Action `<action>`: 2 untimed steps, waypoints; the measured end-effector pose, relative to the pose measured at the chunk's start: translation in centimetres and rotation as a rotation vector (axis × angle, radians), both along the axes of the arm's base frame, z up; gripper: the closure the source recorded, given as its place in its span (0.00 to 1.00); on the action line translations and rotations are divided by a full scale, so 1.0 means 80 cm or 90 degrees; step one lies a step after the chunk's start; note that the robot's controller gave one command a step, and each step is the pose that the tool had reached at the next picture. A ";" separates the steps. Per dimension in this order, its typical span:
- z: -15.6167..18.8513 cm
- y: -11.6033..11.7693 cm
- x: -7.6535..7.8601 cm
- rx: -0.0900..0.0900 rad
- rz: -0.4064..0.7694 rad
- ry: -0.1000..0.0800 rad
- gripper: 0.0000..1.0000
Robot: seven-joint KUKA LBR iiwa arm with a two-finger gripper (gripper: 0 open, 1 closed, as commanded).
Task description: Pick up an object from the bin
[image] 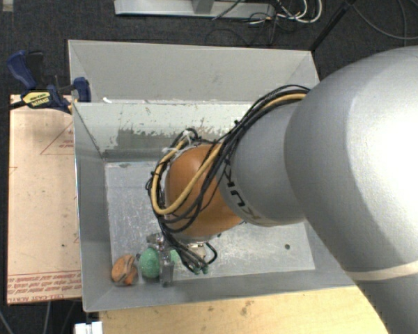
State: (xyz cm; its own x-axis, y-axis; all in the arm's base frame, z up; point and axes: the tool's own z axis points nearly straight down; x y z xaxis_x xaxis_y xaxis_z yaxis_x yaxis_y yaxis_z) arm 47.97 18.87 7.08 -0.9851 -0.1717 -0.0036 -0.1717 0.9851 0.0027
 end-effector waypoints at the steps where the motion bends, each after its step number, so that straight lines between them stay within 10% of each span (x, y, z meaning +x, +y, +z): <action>1: 0.000 0.000 0.000 0.000 0.000 0.000 1.00; 2: 0.004 0.000 -0.001 -0.001 0.000 0.002 1.00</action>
Offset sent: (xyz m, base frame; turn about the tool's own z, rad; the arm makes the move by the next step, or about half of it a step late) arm 0.0002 0.0000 0.0296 0.0000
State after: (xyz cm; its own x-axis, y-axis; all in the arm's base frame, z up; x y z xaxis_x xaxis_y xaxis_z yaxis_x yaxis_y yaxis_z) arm 47.89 18.83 7.41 -0.9852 -0.1716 -0.0003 -0.1716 0.9852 0.0019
